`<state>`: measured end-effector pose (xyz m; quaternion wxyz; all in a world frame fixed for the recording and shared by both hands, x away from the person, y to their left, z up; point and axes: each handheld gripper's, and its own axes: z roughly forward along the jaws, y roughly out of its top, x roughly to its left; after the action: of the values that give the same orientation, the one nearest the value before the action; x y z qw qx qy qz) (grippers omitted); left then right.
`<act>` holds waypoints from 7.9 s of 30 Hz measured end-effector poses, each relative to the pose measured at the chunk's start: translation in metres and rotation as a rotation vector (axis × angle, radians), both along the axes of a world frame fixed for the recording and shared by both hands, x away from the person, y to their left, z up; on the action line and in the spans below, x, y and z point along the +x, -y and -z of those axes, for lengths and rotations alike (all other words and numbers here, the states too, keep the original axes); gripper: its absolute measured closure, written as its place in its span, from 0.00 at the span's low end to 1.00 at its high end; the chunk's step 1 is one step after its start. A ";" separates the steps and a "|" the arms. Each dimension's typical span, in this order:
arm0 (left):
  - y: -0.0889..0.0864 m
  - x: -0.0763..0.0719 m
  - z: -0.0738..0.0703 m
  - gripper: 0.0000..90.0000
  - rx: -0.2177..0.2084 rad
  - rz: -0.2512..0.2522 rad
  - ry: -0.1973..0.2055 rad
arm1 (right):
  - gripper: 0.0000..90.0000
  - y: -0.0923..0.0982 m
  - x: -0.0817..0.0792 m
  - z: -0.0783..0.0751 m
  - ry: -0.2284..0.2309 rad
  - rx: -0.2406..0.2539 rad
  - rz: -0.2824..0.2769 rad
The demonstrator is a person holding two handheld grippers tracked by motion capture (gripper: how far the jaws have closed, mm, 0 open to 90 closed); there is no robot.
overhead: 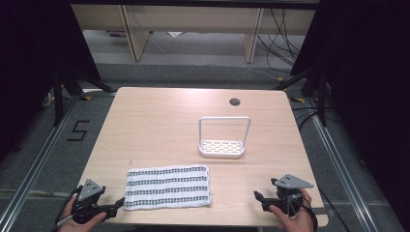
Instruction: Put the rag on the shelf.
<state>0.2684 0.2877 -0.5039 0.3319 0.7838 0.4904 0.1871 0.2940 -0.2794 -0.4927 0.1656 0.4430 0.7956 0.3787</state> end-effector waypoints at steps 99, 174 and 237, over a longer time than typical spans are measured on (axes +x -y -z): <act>0.146 0.106 -0.029 0.31 0.031 0.412 0.017 | 0.38 -0.092 -0.011 -0.006 0.077 -0.043 -0.336; 0.232 0.158 -0.017 0.95 0.013 0.701 -0.065 | 0.97 -0.133 0.008 0.006 0.103 -0.126 -0.416; 0.256 0.185 -0.215 0.95 -0.342 0.291 0.353 | 0.98 -0.047 0.138 -0.214 0.445 0.000 -0.116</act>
<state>0.4531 0.0319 -0.2892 0.5631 0.7338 0.3318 0.1856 0.4317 -0.2325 -0.2790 0.3148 0.3023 0.7636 0.4758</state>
